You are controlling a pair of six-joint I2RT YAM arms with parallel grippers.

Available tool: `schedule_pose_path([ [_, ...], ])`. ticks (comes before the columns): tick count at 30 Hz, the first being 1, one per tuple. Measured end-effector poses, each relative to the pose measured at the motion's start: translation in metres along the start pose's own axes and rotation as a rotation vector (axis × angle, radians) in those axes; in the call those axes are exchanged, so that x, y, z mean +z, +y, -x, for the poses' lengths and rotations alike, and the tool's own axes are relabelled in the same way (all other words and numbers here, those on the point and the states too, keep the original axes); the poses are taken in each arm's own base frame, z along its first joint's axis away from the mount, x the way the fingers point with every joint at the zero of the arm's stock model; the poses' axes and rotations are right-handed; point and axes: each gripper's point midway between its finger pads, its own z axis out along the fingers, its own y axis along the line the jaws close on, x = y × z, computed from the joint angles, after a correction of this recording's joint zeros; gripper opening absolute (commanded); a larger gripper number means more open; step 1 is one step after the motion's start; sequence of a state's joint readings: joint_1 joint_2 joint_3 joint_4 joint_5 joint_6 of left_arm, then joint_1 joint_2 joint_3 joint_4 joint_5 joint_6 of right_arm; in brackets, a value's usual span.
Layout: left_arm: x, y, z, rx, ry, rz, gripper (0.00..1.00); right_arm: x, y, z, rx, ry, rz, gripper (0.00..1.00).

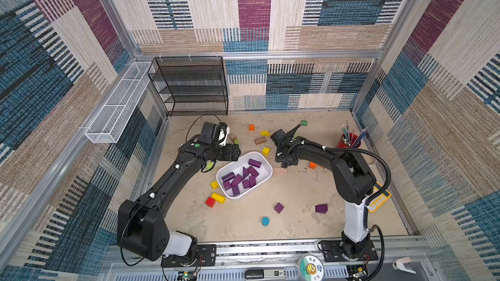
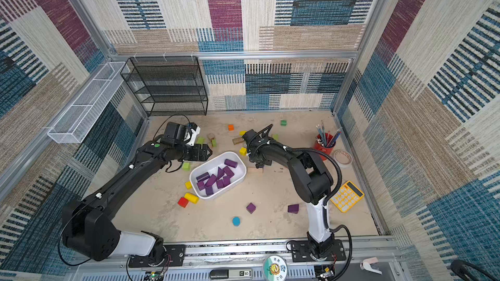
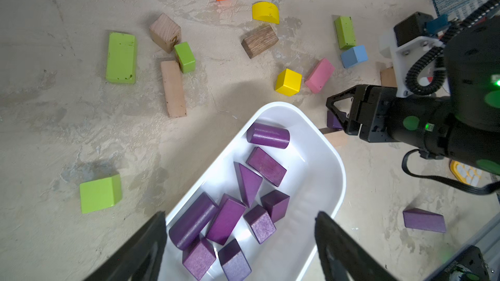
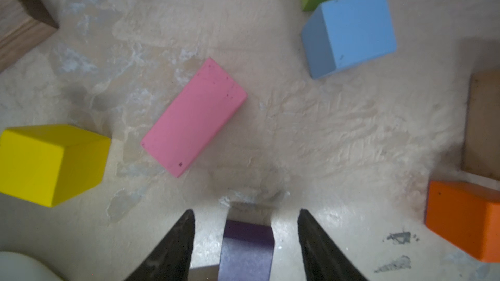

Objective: Pick purple bricks into the storage bin
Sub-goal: Pick up the building block from the center of the board.

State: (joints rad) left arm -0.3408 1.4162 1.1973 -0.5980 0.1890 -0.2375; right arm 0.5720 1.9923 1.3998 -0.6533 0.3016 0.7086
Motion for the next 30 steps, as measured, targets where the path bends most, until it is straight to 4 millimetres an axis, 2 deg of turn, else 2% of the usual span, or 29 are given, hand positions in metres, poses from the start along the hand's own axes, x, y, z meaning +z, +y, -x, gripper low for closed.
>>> schedule_pose_path([
  [6,-0.001,-0.001,0.0,0.001,-0.003,-0.001,0.87,0.008,-0.002,-0.012,-0.007,0.029,0.004,0.53],
  [14,-0.002,-0.001,0.001,0.002,-0.005,-0.001,0.87,0.012,-0.002,-0.014,0.0,0.022,0.015,0.42],
  [24,-0.003,-0.001,0.001,0.003,-0.008,-0.002,0.87,0.001,-0.003,-0.013,0.004,0.014,0.031,0.33],
  [30,-0.002,-0.001,0.001,0.004,-0.008,0.0,0.87,-0.007,-0.003,-0.009,0.007,0.004,0.037,0.33],
])
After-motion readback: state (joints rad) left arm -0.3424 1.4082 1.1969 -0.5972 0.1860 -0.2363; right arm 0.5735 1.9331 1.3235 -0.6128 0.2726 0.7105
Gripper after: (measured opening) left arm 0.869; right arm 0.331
